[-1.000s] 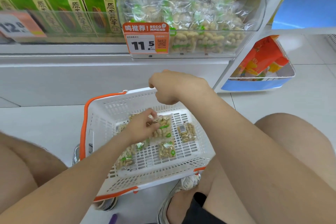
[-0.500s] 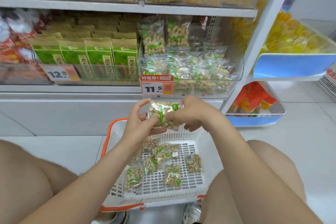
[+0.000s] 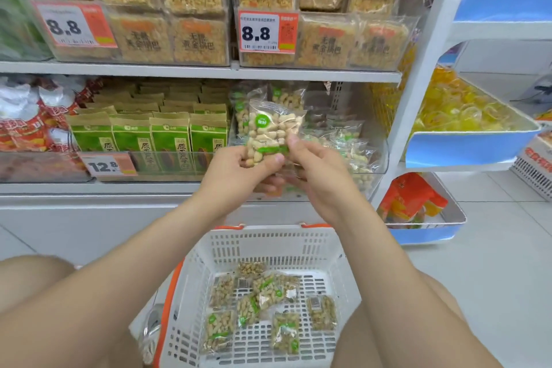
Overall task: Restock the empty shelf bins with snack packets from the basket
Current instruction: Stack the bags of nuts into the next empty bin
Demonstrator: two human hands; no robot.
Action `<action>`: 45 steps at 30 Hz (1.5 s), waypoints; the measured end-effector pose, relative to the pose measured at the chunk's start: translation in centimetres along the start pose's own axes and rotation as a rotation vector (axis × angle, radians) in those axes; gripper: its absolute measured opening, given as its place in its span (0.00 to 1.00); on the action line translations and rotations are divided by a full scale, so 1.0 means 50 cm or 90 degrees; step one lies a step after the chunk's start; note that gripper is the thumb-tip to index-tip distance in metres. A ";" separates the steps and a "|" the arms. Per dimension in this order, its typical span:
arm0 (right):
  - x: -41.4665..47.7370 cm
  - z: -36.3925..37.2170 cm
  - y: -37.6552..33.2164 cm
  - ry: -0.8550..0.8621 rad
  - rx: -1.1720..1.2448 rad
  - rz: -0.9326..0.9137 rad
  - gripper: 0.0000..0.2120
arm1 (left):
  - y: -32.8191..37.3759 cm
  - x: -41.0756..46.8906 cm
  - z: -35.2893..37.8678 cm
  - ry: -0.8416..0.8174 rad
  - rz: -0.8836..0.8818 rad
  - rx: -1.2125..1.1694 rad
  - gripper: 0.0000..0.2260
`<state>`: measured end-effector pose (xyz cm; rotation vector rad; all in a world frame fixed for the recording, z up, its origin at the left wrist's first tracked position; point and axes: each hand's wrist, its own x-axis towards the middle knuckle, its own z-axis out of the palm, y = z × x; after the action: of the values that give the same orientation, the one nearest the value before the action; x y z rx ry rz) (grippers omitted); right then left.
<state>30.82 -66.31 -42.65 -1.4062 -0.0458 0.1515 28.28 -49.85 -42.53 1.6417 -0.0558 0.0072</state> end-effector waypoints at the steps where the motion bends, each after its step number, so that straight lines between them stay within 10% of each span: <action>1: 0.011 0.004 0.002 0.001 -0.047 -0.030 0.14 | 0.015 0.014 0.001 -0.028 0.000 0.057 0.07; 6: 0.089 -0.001 0.002 0.179 -0.270 -0.143 0.14 | 0.050 0.089 -0.003 0.050 0.104 0.569 0.16; 17: 0.239 -0.041 0.004 0.372 -0.476 -0.231 0.12 | -0.016 0.206 -0.047 -0.001 0.211 0.842 0.17; 30: 0.326 -0.015 0.015 0.386 -0.433 -0.228 0.07 | -0.048 0.235 -0.024 -0.049 0.188 0.941 0.14; 45: 0.279 -0.031 0.013 0.422 -0.724 -0.219 0.18 | -0.039 0.212 -0.027 -0.058 0.200 0.884 0.15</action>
<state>44.75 -65.87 -44.35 -2.4805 0.2086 -0.7430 39.00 -48.69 -43.97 2.9994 -0.4593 0.2605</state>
